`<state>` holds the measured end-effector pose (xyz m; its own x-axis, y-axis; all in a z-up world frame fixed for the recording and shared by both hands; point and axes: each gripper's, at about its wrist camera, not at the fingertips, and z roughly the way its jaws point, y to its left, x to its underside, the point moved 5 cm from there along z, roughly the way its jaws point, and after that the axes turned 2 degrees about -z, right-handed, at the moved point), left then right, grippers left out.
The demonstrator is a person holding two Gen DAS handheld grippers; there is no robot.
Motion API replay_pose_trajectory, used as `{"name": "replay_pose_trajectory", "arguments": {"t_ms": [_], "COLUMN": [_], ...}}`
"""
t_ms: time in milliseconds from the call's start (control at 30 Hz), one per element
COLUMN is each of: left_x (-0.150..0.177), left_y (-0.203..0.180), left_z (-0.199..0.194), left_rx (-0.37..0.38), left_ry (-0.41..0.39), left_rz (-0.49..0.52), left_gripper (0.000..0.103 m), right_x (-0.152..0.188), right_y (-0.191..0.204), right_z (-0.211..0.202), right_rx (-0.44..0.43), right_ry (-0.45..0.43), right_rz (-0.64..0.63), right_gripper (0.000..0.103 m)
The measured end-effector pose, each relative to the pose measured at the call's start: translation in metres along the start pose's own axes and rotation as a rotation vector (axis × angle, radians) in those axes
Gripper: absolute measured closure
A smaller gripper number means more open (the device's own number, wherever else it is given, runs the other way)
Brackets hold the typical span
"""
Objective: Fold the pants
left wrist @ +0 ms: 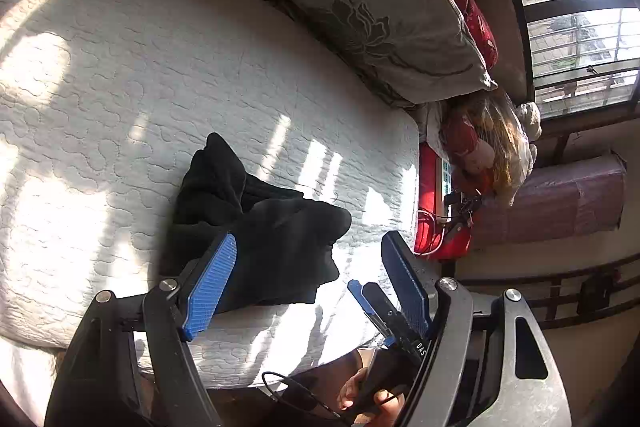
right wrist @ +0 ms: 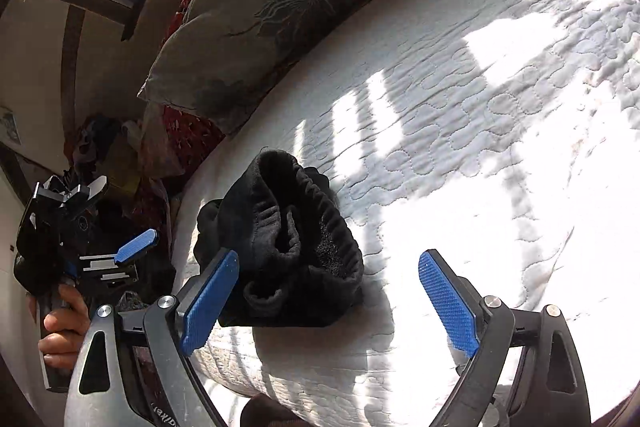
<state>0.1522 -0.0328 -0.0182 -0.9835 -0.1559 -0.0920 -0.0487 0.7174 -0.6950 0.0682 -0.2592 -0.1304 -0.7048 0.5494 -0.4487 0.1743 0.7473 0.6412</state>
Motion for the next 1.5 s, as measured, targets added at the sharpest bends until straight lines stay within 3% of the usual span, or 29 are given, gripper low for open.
{"name": "replay_pose_trajectory", "arguments": {"t_ms": [100, 167, 333, 367, 433, 467, 533, 600, 633, 733, 800, 833, 933, 1000, 1033, 1100, 1233, 1333, 1400, 1500], "left_x": [0.021, 0.033, 0.032, 0.032, 0.039, 0.045, 0.063, 0.080, 0.081, 0.084, 0.086, 0.087, 0.077, 0.064, 0.060, 0.055, 0.058, 0.057, 0.059, 0.055], "left_y": [0.036, 0.051, 0.062, 0.062, 0.062, 0.063, 0.070, 0.085, 0.085, 0.069, 0.059, 0.054, 0.042, 0.039, 0.039, 0.043, 0.054, 0.057, 0.060, 0.064], "left_z": [0.014, 0.034, 0.054, 0.058, 0.068, 0.074, 0.096, 0.119, 0.119, 0.108, 0.093, 0.085, 0.063, 0.057, 0.059, 0.076, 0.097, 0.098, 0.097, 0.092], "left_rx": [0.021, -0.013, -0.046, -0.055, -0.124, -0.172, -0.213, -0.196, -0.197, -0.176, -0.182, -0.168, -0.154, -0.187, -0.205, -0.200, -0.214, -0.167, -0.157, -0.148], "left_ry": [0.022, 0.051, 0.008, 0.019, 0.057, 0.084, 0.160, 0.230, 0.203, 0.172, 0.139, 0.117, 0.025, -0.038, -0.044, -0.001, 0.031, 0.023, 0.031, 0.022], "left_rz": [-0.105, -0.162, -0.211, -0.210, -0.196, -0.170, -0.161, -0.206, -0.196, -0.124, -0.071, -0.051, -0.027, -0.006, 0.001, -0.016, -0.052, -0.090, -0.102, -0.101], "left_gripper": [0.028, 0.028, 0.028, 0.028, 0.028, 0.028, 0.029, 0.031, 0.032, 0.032, 0.032, 0.032, 0.032, 0.032, 0.032, 0.032, 0.032, 0.032, 0.032, 0.032], "right_x": [-0.017, -0.020, -0.004, 0.000, 0.006, 0.008, 0.011, 0.020, 0.025, 0.028, 0.026, 0.021, -0.005, -0.026, -0.034, -0.041, -0.038, -0.023, -0.006, 0.013], "right_y": [0.014, 0.029, 0.051, 0.053, 0.060, 0.061, 0.056, 0.035, 0.022, 0.019, 0.031, 0.038, 0.063, 0.085, 0.096, 0.122, 0.167, 0.182, 0.186, 0.185], "right_z": [-0.003, 0.010, 0.047, 0.056, 0.064, 0.063, 0.057, 0.065, 0.072, 0.071, 0.062, 0.054, 0.025, 0.016, 0.017, 0.034, 0.104, 0.147, 0.167, 0.181], "right_rx": [-0.027, -0.061, -0.063, -0.077, -0.146, -0.166, -0.151, -0.036, -0.003, -0.020, -0.010, -0.002, -0.043, -0.080, -0.098, -0.118, -0.116, -0.083, -0.053, 0.050], "right_ry": [-0.007, 0.034, 0.131, 0.162, 0.230, 0.258, 0.266, 0.308, 0.337, 0.356, 0.369, 0.353, 0.242, 0.165, 0.153, 0.191, 0.368, 0.482, 0.552, 0.549], "right_rz": [-0.047, -0.077, -0.133, -0.148, -0.149, -0.142, -0.167, -0.206, -0.193, -0.185, -0.235, -0.265, -0.313, -0.343, -0.365, -0.428, -0.519, -0.548, -0.580, -0.715], "right_gripper": [0.003, 0.004, 0.004, 0.008, 0.042, 0.064, 0.064, 0.064, 0.066, 0.060, 0.049, 0.042, 0.034, 0.013, 0.010, 0.007, 0.008, 0.021, 0.052, 0.068]}}
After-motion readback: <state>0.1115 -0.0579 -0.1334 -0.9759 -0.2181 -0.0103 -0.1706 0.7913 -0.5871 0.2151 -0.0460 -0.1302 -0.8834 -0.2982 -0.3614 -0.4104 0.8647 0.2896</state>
